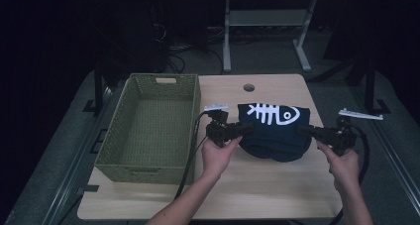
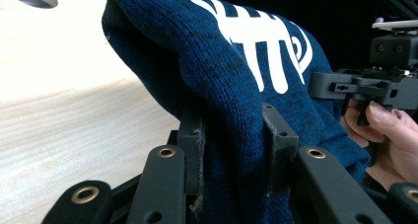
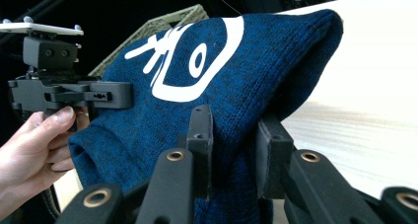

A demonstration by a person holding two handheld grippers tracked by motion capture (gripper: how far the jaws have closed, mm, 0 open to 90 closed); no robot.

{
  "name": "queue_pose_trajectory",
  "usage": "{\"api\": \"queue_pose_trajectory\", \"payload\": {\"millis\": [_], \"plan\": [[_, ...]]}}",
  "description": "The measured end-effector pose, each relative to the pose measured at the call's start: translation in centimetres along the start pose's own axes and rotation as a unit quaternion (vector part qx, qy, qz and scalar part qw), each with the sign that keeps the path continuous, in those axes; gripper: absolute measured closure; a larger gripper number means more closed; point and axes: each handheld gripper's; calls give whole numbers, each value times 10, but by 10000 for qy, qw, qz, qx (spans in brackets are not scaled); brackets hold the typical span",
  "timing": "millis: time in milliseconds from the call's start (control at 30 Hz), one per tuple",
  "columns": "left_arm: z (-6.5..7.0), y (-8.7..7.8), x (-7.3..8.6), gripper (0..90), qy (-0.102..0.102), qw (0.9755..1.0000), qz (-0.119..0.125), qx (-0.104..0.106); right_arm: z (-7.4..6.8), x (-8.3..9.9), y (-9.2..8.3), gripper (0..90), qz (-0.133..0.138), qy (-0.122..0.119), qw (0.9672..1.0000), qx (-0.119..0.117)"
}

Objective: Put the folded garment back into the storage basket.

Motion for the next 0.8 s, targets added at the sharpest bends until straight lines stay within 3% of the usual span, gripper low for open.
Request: {"api": "queue_pose_trajectory", "payload": {"millis": [467, 667, 800], "plan": [[-9, -20, -20, 674, -68, 9998, 57, 186, -18, -16, 3, 720, 29, 140, 9992, -381], [-13, -30, -25, 671, -140, 9996, 78, 223, -28, -21, 9, 720, -3, 95, 9993, -371], [-14, -36, -30, 671, -63, 9997, 97, 197, -34, -25, 12, 715, 26, 91, 9990, -430]]}}
Point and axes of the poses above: each handheld gripper's, and its own axes: y roughly forward along the jaws, x roughly out of its underside, z roughly to its right, and after that the axes turned 11 degrees about y, right-handed
